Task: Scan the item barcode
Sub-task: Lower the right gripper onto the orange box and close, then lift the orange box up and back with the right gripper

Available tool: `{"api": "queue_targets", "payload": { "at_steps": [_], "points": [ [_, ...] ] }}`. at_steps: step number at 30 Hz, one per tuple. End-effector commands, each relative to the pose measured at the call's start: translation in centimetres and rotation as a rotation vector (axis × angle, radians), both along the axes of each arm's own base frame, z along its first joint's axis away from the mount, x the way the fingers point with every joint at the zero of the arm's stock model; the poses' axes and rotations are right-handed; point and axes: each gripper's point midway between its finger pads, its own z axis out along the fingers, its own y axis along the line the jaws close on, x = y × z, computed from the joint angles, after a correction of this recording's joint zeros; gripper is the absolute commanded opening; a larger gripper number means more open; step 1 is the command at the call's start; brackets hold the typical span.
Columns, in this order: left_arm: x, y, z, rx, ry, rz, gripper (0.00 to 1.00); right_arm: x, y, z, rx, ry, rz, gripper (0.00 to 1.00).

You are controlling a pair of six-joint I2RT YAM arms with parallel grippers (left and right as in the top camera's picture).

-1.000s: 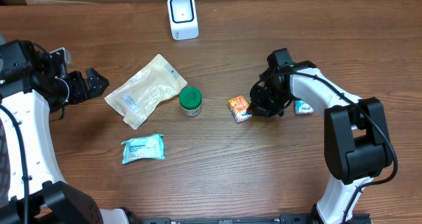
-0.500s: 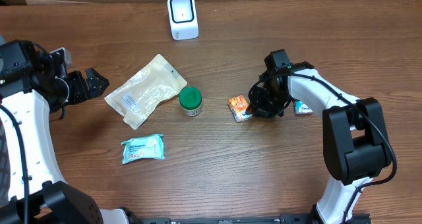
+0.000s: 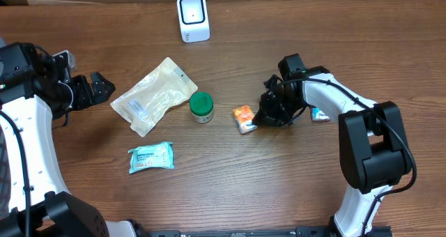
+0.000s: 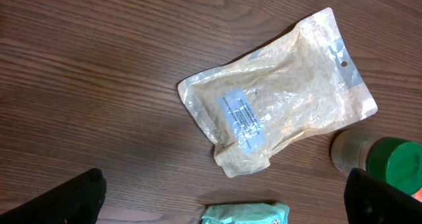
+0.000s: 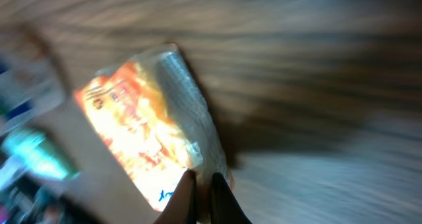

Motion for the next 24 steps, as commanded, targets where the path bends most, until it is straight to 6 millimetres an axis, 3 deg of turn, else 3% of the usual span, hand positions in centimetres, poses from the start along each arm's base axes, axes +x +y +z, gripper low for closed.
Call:
{"api": "queue_targets", "payload": {
  "at_steps": [1,11,13,16,24],
  "points": [
    [0.1,-0.3,0.4,-0.002,-0.013,0.0,0.99,0.3,3.7,5.9,0.359,-0.064,0.093,0.04],
    [0.1,-0.3,0.4,-0.002,-0.013,0.0,1.0,2.8,4.3,19.9,0.852,-0.214,0.121,0.04],
    [0.1,-0.3,0.4,-0.002,-0.013,0.0,1.0,3.1,4.2,21.9,0.945,-0.212,0.129,0.04],
    [0.1,-0.3,0.4,-0.002,-0.013,0.0,1.0,3.8,4.0,23.6,1.014,-0.2,0.142,0.04],
    [0.1,-0.3,0.4,-0.002,-0.013,0.0,1.0,4.9,4.1,24.9,1.026,-0.195,0.152,0.04]
  ]
}}
